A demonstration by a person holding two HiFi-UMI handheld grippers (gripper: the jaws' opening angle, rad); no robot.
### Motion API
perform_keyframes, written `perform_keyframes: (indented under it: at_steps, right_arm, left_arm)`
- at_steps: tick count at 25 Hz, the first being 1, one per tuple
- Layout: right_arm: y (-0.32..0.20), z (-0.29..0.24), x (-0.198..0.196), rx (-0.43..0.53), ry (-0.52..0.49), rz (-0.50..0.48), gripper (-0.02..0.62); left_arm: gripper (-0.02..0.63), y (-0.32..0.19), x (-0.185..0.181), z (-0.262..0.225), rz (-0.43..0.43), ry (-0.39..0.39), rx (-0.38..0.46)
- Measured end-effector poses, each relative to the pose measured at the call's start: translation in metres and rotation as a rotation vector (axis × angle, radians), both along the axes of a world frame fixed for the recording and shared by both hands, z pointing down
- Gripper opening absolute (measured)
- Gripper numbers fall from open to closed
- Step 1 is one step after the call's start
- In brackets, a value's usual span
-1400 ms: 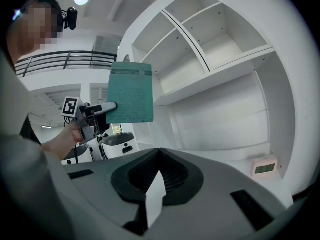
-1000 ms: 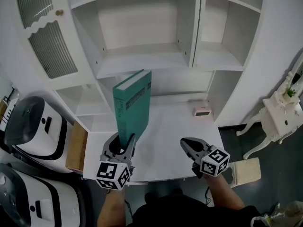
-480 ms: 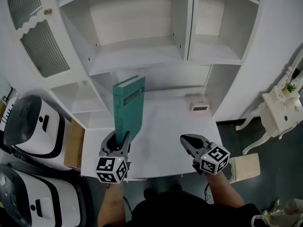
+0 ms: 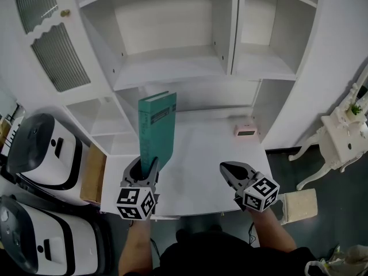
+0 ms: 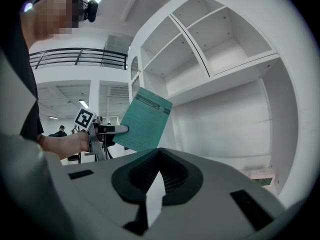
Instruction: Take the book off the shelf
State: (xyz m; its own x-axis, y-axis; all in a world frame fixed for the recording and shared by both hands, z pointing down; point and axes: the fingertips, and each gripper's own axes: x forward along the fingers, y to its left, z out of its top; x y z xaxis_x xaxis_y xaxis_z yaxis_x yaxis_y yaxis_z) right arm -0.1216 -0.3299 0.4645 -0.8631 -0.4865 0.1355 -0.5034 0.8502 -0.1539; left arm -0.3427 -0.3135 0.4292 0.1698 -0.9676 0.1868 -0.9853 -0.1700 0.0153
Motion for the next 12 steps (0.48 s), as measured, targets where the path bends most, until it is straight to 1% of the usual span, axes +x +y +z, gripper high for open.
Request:
perform_keyframes:
  at_steps: [12]
  right_arm:
    - [0.001, 0.001, -0.011, -0.003, -0.002, 0.002, 0.012]
  left_arm:
    - [0.161, 0.003, -0.014, 0.002, -0.006, 0.019, -0.009]
